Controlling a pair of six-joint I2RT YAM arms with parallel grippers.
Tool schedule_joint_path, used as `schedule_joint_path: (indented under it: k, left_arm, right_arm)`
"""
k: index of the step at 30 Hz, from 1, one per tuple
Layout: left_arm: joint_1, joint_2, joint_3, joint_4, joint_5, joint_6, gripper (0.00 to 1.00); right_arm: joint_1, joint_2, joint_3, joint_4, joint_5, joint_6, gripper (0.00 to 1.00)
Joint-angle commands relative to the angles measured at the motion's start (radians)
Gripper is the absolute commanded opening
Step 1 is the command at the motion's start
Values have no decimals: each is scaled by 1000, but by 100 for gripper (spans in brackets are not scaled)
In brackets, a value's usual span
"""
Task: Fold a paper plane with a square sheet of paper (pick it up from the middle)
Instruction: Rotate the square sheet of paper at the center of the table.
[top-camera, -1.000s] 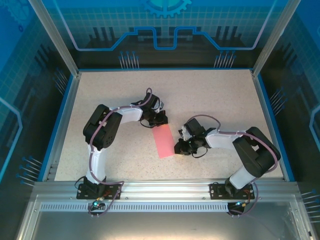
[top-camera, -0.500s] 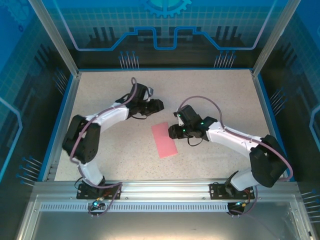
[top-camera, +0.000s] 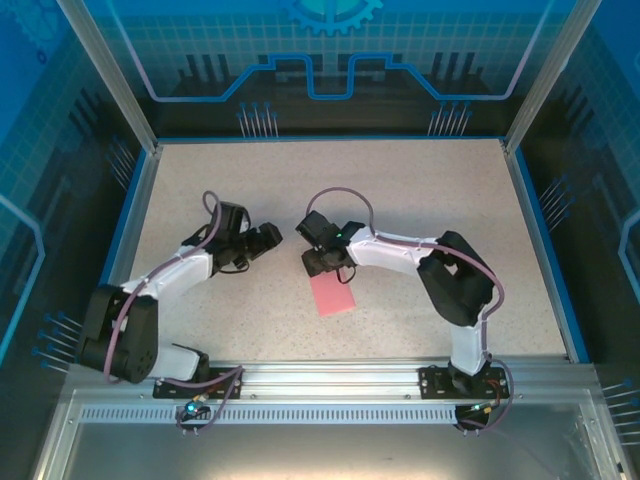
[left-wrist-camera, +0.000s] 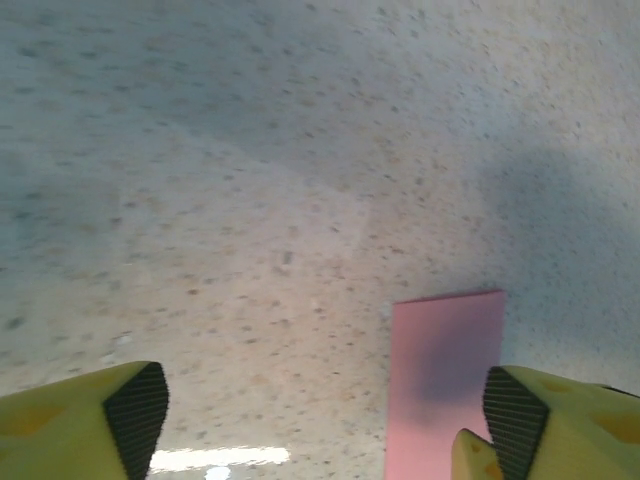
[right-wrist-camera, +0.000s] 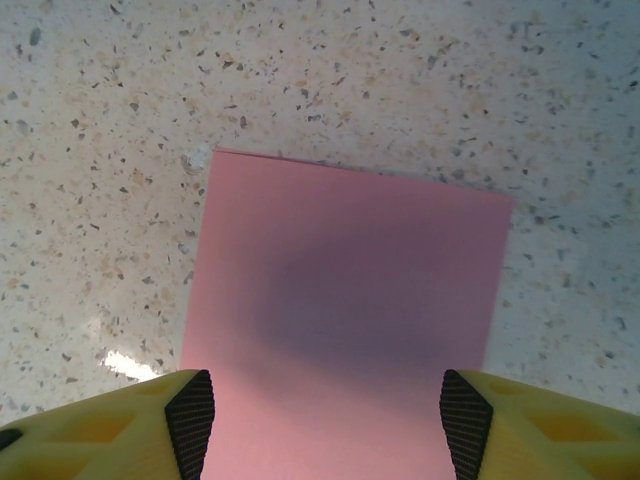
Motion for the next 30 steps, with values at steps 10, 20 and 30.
schedule_joint_path:
  k: [10, 20, 30]
  left_arm:
    - [30, -118, -77, -53, -39, -44, 93]
    - [29, -78, -85, -8, 56, -61, 93]
    - [11, -70, -88, 2, 113, -70, 93]
  right_arm:
    - [-74, 43, -21, 51, -133, 134, 65]
    - [-122, 93, -14, 39, -141, 220, 65]
    - [-142, 79, 9, -122, 47, 352, 63]
